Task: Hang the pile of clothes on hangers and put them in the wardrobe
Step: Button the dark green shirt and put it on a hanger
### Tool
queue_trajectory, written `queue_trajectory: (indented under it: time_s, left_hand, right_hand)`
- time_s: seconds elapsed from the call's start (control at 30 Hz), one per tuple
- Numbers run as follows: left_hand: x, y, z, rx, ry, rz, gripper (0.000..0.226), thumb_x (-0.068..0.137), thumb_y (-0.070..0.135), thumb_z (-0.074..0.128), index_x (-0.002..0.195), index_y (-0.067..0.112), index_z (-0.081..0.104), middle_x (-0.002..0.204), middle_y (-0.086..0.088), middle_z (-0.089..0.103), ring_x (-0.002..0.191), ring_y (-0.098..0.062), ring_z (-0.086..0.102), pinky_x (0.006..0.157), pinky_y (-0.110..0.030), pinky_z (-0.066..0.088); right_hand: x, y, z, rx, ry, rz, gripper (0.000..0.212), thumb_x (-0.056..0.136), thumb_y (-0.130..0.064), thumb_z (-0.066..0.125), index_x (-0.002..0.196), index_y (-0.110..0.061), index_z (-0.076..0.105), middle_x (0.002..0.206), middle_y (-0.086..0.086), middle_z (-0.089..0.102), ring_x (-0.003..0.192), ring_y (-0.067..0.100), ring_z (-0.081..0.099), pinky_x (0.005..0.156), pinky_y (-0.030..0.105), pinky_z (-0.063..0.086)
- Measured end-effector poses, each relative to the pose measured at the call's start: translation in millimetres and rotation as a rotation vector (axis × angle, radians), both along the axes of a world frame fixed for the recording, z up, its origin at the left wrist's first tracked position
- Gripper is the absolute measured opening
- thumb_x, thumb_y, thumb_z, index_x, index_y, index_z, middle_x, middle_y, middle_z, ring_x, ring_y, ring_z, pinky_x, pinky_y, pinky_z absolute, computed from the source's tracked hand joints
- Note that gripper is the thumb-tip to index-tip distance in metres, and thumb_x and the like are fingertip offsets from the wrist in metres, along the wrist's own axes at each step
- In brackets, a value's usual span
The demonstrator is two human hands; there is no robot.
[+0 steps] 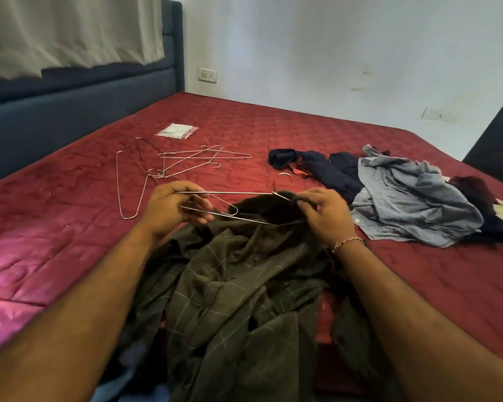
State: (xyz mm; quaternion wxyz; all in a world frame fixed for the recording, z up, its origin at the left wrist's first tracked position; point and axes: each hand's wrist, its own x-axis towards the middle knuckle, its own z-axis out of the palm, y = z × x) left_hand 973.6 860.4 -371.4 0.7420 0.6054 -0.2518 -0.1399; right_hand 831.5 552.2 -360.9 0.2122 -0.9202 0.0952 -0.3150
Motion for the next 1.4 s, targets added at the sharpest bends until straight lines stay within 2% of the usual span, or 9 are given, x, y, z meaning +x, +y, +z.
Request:
queue_trajectory:
  time_s: [0.2,0.4,0.5,0.63,0.8,0.93,1.03,1.17,1.4]
  left_hand:
    - [-20,-73,-13,-0.101,0.208,0.027,0.032,0.096,-0.008,0.031,0.085,0.004,0.059,0.079,-0.024,0.067,0.062,-0.033,0.068,0.058,-0.034,0.056]
    - [-13,-91,-30,0.152,0.192,-0.046,0.024,0.098,0.006,0.048,0.118,0.016,0.058,0.109,-0.014,0.069,0.055,-0.025,0.067,0.042,-0.024,0.042]
    - [7,-73,-33,0.59,-0.034,-0.092,0.037,0.095,0.027,0.06,0.13,0.03,0.051,0.112,-0.002,0.068,0.06,-0.02,0.067,0.045,-0.022,0.036]
    - [22,-59,-27,0.847,-0.265,-0.092,0.018,0.099,0.03,0.049,0.111,0.025,0.062,0.113,-0.002,0.067,0.086,-0.021,0.062,0.072,-0.032,0.051]
    - [39,-39,-24,1.342,-0.497,0.21,0.037,0.093,0.038,0.048,0.12,0.023,0.067,0.123,-0.004,0.068,0.117,-0.028,0.064,0.096,-0.04,0.052]
    - [34,-51,-23,1.195,-0.555,0.422,0.032,0.093,0.035,0.05,0.109,0.017,0.071,0.116,-0.01,0.071,0.109,-0.036,0.067,0.087,-0.041,0.053]
    - [8,-87,-15,0.971,-0.456,0.362,0.051,0.1,0.058,0.044,0.098,0.017,0.074,0.113,-0.01,0.07,0.112,-0.035,0.064,0.088,-0.041,0.051]
    - [-15,-120,-7,1.298,-0.437,0.286,0.086,0.086,0.084,0.044,0.137,0.017,0.062,0.149,-0.009,0.05,0.141,-0.033,0.04,0.107,-0.055,0.038]
    - [4,-117,-32,1.421,-0.199,0.173,0.086,0.067,0.065,0.082,0.139,0.023,0.058,0.15,-0.007,0.042,0.141,-0.038,0.037,0.11,-0.061,0.042]
  right_hand:
    - [-22,12,16,0.503,0.037,0.148,0.02,0.098,-0.019,0.065,0.107,-0.005,0.076,0.109,-0.002,0.072,0.098,0.001,0.062,0.093,0.015,0.045]
    - [-19,14,-28,0.742,-0.134,-0.224,0.039,0.066,-0.07,0.078,0.076,-0.032,0.076,0.074,-0.016,0.071,0.078,0.007,0.064,0.103,0.054,0.048]
    - [-13,11,-38,0.71,-0.129,-0.215,0.039,0.056,-0.071,0.078,0.075,-0.038,0.074,0.067,-0.02,0.069,0.071,0.004,0.062,0.105,0.06,0.044]
    - [-8,14,-36,0.709,-0.169,-0.253,0.027,0.061,-0.059,0.085,0.072,-0.038,0.073,0.073,-0.026,0.072,0.075,0.002,0.067,0.104,0.057,0.045]
    - [-8,17,-35,0.712,-0.286,-0.291,0.044,0.052,-0.072,0.077,0.086,-0.046,0.067,0.082,-0.032,0.07,0.085,0.007,0.068,0.103,0.059,0.046]
    - [-14,14,-33,0.662,-0.395,-0.282,0.036,0.066,-0.073,0.075,0.082,-0.042,0.065,0.075,-0.023,0.066,0.076,0.007,0.06,0.099,0.062,0.048]
    - [-20,14,-28,0.648,-0.418,-0.294,0.021,0.077,-0.06,0.074,0.077,-0.042,0.063,0.068,-0.022,0.06,0.07,0.005,0.056,0.096,0.055,0.052]
    - [-28,18,-25,0.607,-0.456,-0.269,0.025,0.088,-0.028,0.081,0.077,-0.03,0.059,0.071,-0.012,0.055,0.062,-0.003,0.05,0.076,0.033,0.049]
    - [-40,31,-33,0.519,-0.41,-0.335,0.023,0.079,-0.06,0.071,0.075,-0.041,0.058,0.072,-0.019,0.063,0.075,0.012,0.063,0.089,0.058,0.051]
